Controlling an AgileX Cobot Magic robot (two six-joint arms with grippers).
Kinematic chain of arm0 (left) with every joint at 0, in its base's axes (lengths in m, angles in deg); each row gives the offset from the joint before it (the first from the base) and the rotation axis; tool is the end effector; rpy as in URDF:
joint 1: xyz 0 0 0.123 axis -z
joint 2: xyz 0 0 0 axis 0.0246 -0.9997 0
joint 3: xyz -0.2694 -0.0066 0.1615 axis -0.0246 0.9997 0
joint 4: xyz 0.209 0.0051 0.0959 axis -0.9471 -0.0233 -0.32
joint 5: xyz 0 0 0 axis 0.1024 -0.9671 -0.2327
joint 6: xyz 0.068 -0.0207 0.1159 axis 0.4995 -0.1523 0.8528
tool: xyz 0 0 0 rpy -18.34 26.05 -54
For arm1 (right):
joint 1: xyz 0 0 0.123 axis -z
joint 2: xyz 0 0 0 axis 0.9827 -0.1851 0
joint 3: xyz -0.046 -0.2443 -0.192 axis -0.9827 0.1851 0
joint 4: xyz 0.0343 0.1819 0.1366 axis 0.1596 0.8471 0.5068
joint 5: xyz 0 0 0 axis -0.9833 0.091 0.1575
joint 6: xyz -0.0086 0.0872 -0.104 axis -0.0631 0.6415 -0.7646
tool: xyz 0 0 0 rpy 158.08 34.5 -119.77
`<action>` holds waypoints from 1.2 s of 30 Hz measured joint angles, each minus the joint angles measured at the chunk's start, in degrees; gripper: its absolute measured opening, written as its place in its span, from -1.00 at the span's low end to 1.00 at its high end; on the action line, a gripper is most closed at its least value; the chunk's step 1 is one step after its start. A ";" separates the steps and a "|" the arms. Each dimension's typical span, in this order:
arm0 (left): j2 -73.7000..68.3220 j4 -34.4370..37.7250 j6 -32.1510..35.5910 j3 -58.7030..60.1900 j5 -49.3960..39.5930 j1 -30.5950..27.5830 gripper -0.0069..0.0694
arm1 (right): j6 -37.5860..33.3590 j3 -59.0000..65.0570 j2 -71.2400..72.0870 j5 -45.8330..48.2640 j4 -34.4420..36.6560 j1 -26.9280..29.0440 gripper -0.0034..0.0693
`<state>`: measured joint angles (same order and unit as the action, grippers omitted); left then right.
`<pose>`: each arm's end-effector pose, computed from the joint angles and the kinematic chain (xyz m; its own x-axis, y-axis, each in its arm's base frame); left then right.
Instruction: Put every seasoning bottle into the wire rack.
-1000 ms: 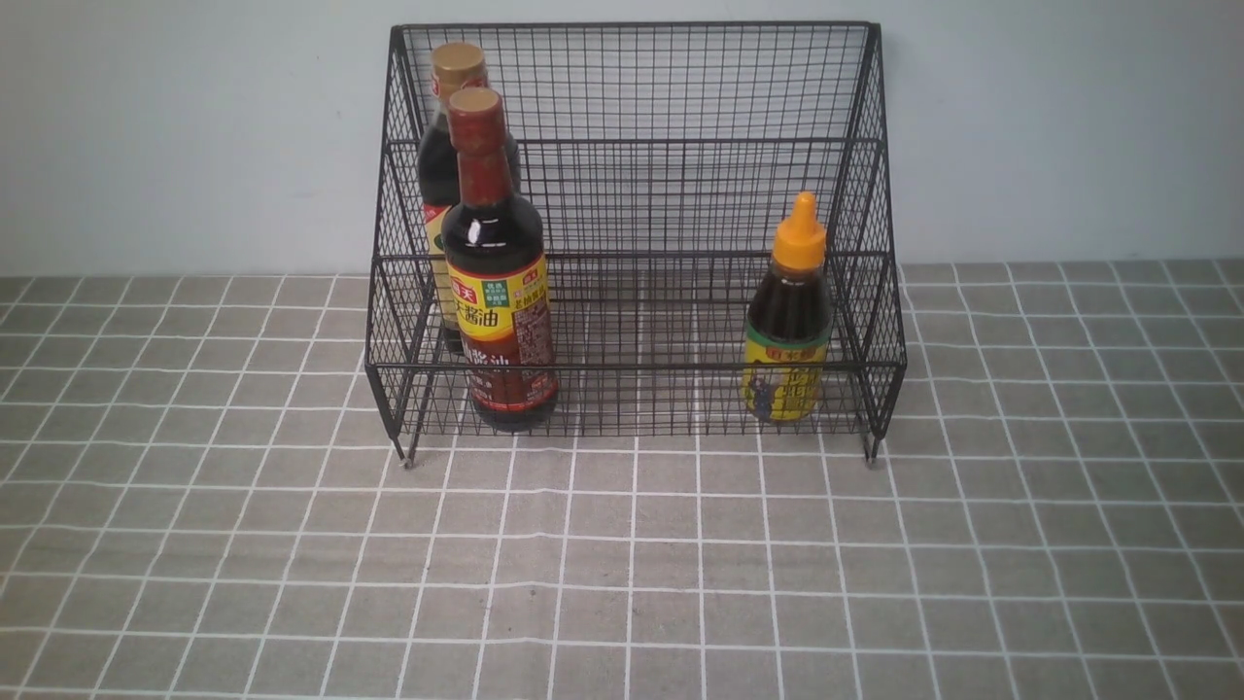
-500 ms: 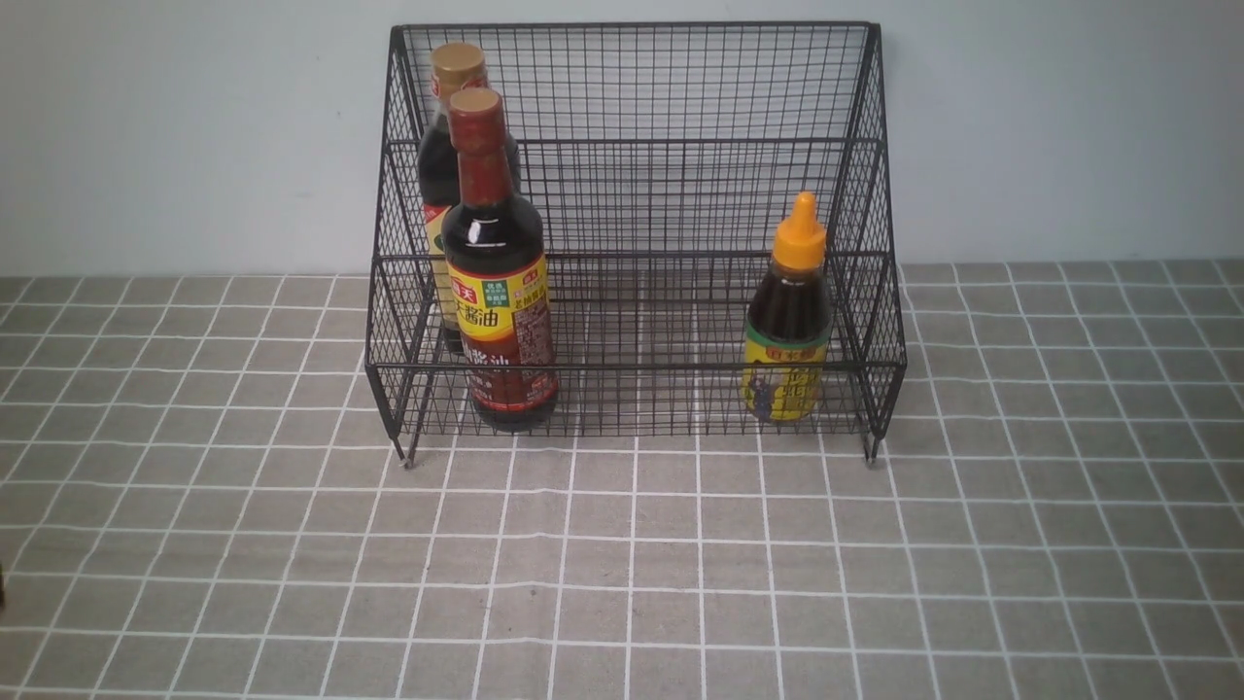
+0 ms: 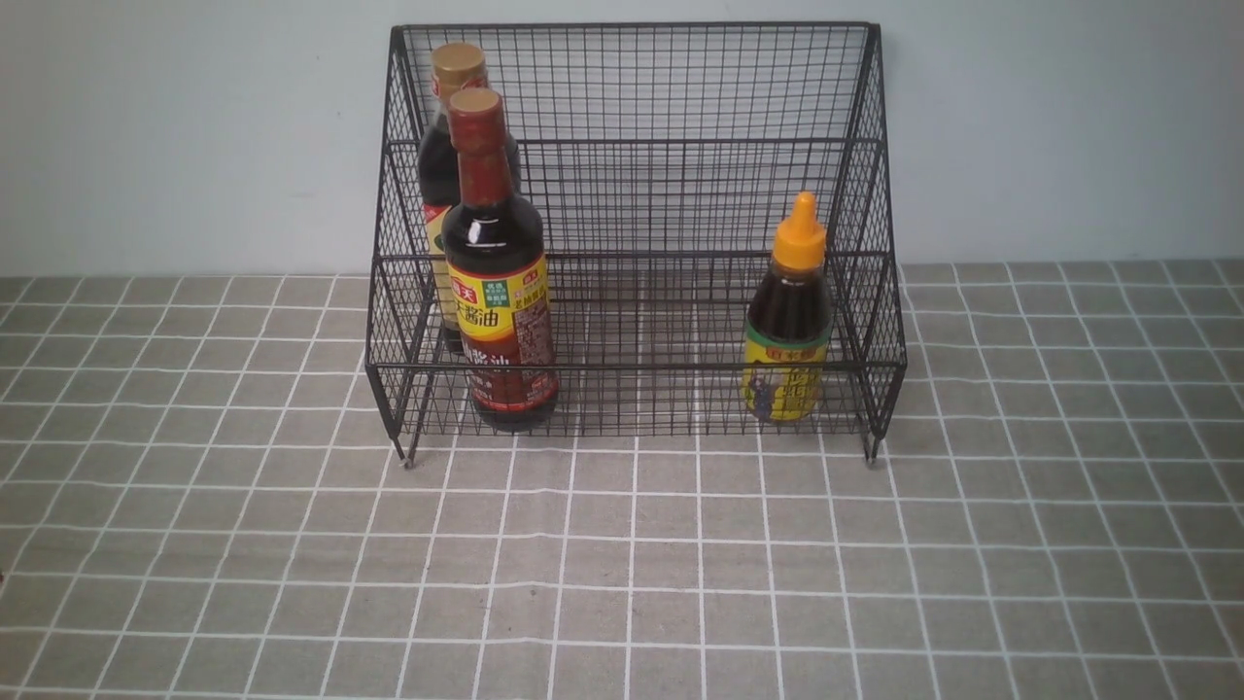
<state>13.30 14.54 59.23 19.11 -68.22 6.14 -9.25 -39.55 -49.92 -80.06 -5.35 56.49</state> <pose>0.0504 -0.0045 0.2610 -0.2299 0.0140 -0.9731 0.0837 0.9965 -0.0054 0.0263 0.0114 0.3338 0.2185 0.2858 -0.9330 -0.4364 0.8838 0.1686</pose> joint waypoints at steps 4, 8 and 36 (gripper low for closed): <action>5.71 -0.68 2.94 10.19 5.53 -2.68 -0.84 | 0.00 0.00 0.00 0.00 0.00 0.00 -0.94; 9.94 -0.94 3.86 17.92 6.69 -3.22 -0.84 | 0.00 0.00 0.00 0.00 0.00 0.00 -0.94; 11.25 -1.11 3.91 20.05 4.87 -3.33 -0.84 | 0.00 0.00 0.00 0.06 0.00 0.00 -0.94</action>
<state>24.54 13.43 63.14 39.16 -63.34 2.81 -9.25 -39.55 -49.92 -80.00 -5.35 56.49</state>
